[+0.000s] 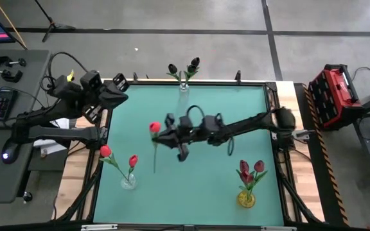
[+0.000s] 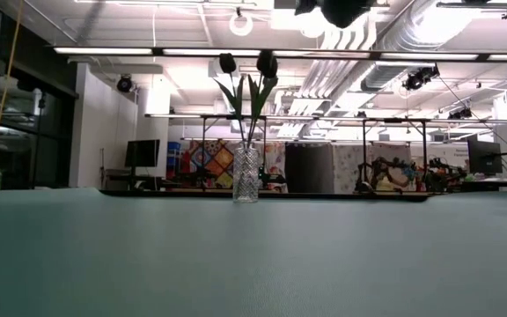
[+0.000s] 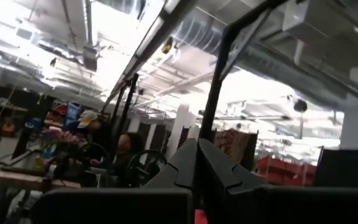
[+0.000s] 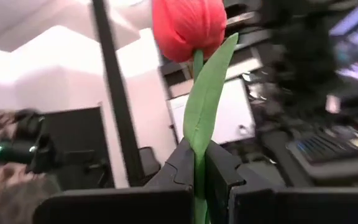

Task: Sort flowers into vase by color
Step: Put the red tulip into the bottom transparent vase

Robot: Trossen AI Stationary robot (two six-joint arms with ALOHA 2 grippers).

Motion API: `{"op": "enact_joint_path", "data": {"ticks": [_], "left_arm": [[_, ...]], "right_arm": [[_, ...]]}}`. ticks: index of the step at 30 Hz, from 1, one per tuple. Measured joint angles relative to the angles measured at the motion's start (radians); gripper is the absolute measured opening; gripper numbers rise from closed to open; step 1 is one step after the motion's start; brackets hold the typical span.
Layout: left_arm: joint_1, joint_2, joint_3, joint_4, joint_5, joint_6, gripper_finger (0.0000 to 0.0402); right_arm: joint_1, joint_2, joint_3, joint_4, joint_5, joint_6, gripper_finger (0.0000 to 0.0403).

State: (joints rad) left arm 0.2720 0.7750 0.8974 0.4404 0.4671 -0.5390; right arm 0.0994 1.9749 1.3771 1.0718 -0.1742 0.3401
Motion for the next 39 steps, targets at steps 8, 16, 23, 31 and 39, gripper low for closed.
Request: {"op": "enact_joint_path", "data": {"ticks": [8,16,23,31,39], "left_arm": [[-0.043,0.000,0.000,0.000,-0.158,-0.034,0.0000],[-0.044,-0.015,0.000,-0.001,-0.251,0.001,0.0000],[-0.044,-0.035,0.000,-0.004,-0.270,0.019,0.0000],[-0.043,-0.036,0.000,-0.012,-0.298,0.019,0.0000],[-0.043,-0.038,0.000,-0.021,-0.305,-0.003,0.0000]], "right_arm": [[0.002,0.135,0.266,0.000,-0.326,0.102,0.0000],[0.054,0.134,0.358,-0.128,-0.450,-0.033,0.0000],[0.116,0.137,0.452,-0.509,-0.259,-0.416,0.0000],[0.132,0.254,0.569,-0.475,-0.273,-0.381,0.0000],[0.132,0.448,0.846,-0.461,-0.299,-0.312,0.0000]]}}
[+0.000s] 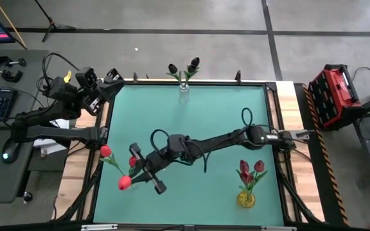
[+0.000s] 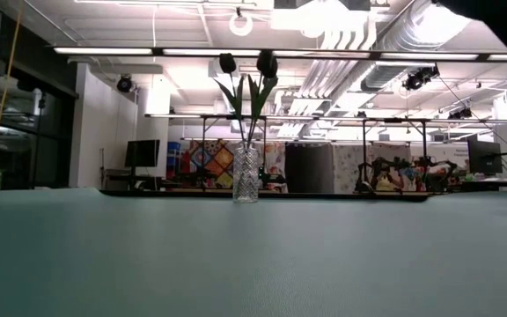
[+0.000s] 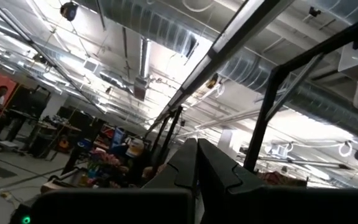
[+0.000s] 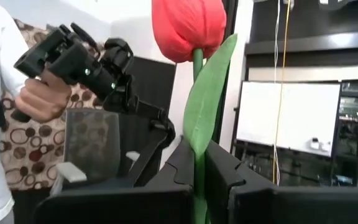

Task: Sort flowers into vase by color
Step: Put the red tulip into the bottom transparent vase

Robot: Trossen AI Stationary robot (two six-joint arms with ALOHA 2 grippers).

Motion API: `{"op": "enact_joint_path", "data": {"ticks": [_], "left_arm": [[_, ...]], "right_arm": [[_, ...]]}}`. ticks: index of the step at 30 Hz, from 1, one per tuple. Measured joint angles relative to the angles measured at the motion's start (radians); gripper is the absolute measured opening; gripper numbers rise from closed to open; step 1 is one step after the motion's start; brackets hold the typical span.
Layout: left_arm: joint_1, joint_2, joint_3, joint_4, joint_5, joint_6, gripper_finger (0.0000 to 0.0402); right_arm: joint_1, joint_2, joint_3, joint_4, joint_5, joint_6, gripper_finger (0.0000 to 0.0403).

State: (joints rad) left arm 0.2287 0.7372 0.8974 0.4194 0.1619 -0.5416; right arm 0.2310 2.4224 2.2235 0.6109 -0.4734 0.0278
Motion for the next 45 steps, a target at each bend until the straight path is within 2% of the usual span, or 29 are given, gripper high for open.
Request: {"op": "enact_joint_path", "data": {"ticks": [7,11,16,28,34,45], "left_arm": [[0.000,-0.002,0.000,-0.003,-0.022,-0.005,0.0000],[0.000,-0.002,0.000,-0.004,-0.022,-0.026,0.0000],[0.000,-0.002,0.000,-0.005,-0.022,-0.033,0.0000],[0.000,-0.001,0.000,-0.009,-0.041,-0.053,0.0000],[0.000,-0.001,0.000,-0.012,-0.042,-0.057,0.0000],[0.000,-0.001,0.000,-0.011,-0.042,-0.033,0.0000]], "right_arm": [[0.000,0.083,0.121,-0.001,0.014,0.009,0.0000],[-0.001,0.084,0.104,-0.002,0.080,-0.031,0.0000],[-0.007,0.087,0.103,-0.010,0.100,-0.097,0.0000],[-0.023,0.128,0.101,-0.002,0.132,-0.115,0.0000],[-0.027,0.129,0.104,-0.040,0.130,-0.078,0.0000],[-0.036,0.132,0.102,0.016,0.132,-0.025,0.0000]]}}
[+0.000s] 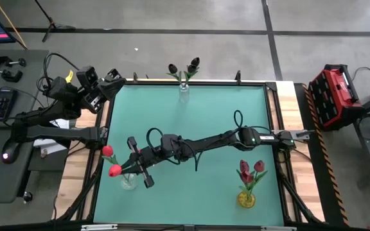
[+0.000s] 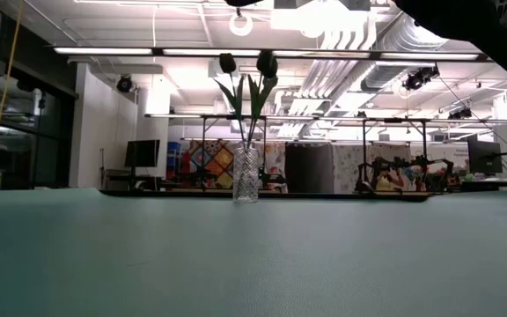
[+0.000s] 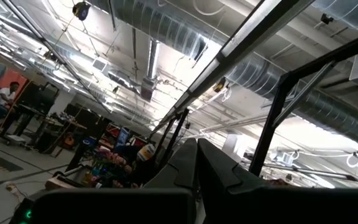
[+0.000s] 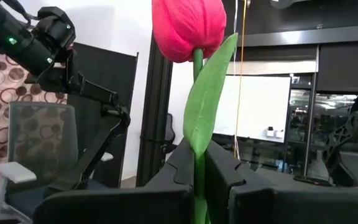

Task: Sort flowers into vase by color
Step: Put the red tulip into the bottom transparent vase

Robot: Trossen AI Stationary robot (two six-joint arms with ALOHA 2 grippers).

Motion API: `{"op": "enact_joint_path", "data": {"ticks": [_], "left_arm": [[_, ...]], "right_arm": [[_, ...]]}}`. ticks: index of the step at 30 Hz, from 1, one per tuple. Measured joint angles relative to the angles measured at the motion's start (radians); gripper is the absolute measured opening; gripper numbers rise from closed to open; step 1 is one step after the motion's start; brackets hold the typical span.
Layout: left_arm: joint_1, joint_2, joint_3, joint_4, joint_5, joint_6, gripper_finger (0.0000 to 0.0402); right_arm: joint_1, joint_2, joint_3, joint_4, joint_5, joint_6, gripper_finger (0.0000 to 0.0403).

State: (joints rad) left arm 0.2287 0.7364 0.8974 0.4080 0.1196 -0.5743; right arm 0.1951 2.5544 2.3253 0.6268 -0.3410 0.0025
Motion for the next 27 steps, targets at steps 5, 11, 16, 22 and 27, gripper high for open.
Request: {"op": "enact_joint_path", "data": {"ticks": [5,11,16,22,27], "left_arm": [[0.000,0.000,0.000,0.000,0.000,0.002,0.0000],[0.000,0.000,0.000,0.000,0.000,0.001,0.0000],[0.000,-0.001,0.000,0.001,0.000,0.001,0.0000],[0.000,0.000,0.000,0.000,-0.007,0.002,0.0000],[0.000,-0.001,0.000,0.000,-0.041,0.010,0.0000]], "right_arm": [[-0.005,-0.001,0.000,-0.024,-0.001,0.024,0.0000],[-0.006,-0.001,0.000,-0.062,0.018,0.016,0.0000],[-0.005,-0.002,0.000,-0.103,0.060,0.019,0.0000],[-0.005,-0.002,0.000,-0.160,0.082,0.037,0.0000],[-0.005,-0.002,0.000,-0.159,0.130,0.117,0.0022]]}}
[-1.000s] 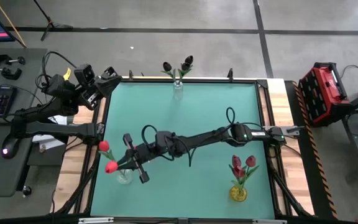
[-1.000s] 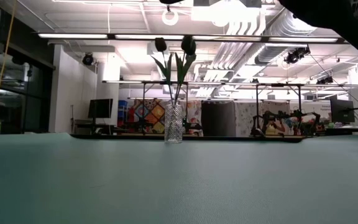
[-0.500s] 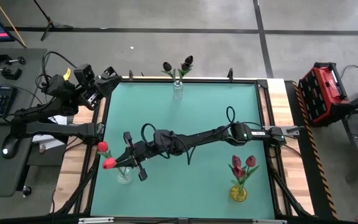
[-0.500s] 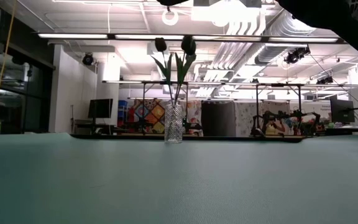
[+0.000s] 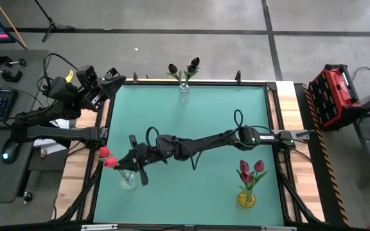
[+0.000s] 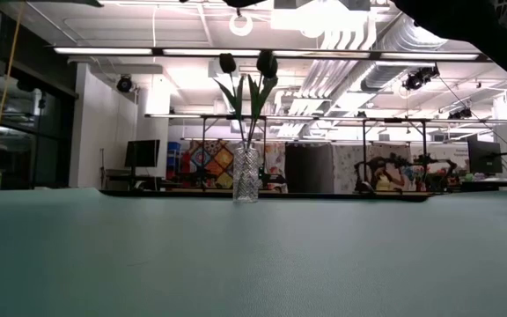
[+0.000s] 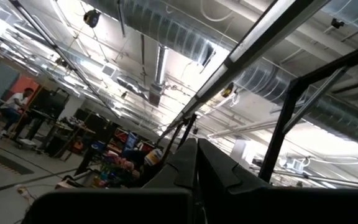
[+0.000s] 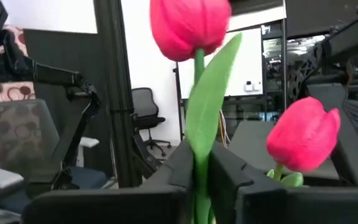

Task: Sort flowers into vase by color
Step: Put the red tulip into the bottom transparent vase, then return to Home Position

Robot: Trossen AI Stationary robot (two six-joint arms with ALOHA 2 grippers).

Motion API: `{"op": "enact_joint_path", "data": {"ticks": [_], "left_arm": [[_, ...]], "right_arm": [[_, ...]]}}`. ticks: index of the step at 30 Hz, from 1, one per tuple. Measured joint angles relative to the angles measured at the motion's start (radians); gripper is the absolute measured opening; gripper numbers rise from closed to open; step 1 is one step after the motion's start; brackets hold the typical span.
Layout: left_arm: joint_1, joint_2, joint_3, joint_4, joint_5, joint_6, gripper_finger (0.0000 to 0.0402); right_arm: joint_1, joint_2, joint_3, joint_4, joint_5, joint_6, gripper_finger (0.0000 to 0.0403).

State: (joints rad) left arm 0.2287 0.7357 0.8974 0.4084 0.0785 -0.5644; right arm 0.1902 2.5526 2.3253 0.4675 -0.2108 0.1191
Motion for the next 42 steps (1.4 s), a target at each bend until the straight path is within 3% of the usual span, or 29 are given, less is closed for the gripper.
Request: {"op": "enact_joint_path", "data": {"ticks": [13,18,28,42], "left_arm": [[0.000,0.000,0.000,0.000,-0.005,0.026,0.0000],[0.000,0.000,0.000,0.000,-0.005,0.026,0.0000],[0.000,-0.006,0.000,0.002,-0.004,0.026,0.0000],[0.000,-0.033,0.000,0.019,-0.029,0.046,0.0000]], "right_arm": [[0.000,0.000,0.029,0.002,0.000,0.124,0.0270],[-0.014,-0.020,0.030,-0.076,-0.008,0.085,0.0328],[-0.049,-0.055,0.030,-0.083,-0.041,0.083,0.0342],[-0.083,-0.073,0.031,0.053,-0.251,0.259,0.0340]]}}
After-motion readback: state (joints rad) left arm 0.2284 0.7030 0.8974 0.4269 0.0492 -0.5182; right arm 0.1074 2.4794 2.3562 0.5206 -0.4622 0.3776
